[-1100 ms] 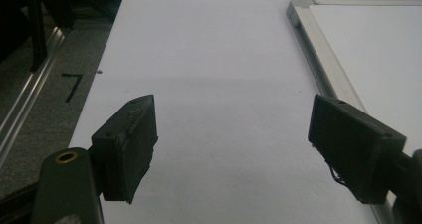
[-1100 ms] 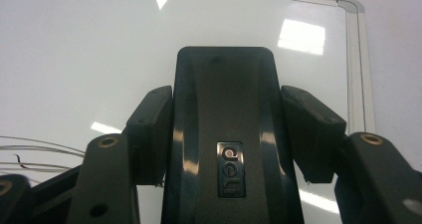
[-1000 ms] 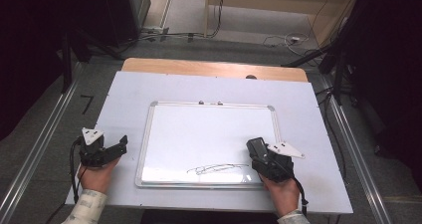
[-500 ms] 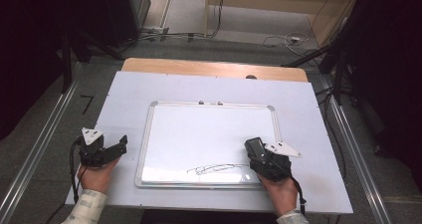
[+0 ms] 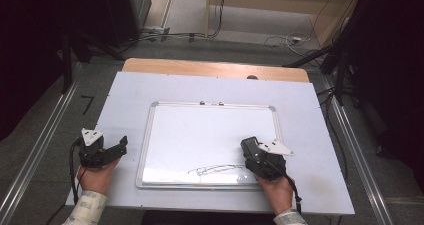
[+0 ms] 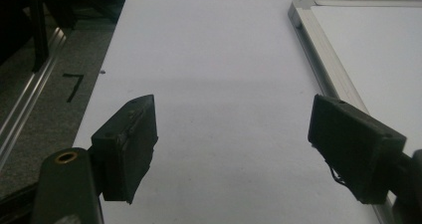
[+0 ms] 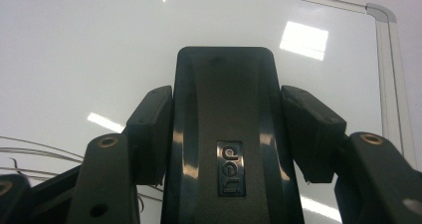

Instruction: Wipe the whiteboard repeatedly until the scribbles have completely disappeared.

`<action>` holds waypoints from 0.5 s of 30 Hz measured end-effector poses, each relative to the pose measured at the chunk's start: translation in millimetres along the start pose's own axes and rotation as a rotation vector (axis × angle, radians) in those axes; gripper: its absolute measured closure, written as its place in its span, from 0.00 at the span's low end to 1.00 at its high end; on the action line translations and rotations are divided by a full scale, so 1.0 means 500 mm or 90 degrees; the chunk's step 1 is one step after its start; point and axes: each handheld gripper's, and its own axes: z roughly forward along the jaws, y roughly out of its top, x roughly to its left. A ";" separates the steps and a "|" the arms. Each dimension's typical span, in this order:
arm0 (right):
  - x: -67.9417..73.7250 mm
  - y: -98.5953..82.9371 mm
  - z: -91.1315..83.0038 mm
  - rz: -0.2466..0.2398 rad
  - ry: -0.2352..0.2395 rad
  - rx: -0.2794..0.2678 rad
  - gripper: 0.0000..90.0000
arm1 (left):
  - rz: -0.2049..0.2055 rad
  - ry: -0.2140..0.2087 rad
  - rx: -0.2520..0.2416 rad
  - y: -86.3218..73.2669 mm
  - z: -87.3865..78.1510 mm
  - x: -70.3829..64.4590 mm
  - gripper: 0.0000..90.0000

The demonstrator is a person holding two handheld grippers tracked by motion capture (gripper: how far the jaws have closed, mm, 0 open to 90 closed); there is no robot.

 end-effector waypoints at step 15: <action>0.004 -0.009 0.021 -0.015 -0.012 0.032 0.44 | -0.002 0.000 -0.002 0.000 -0.001 0.001 0.22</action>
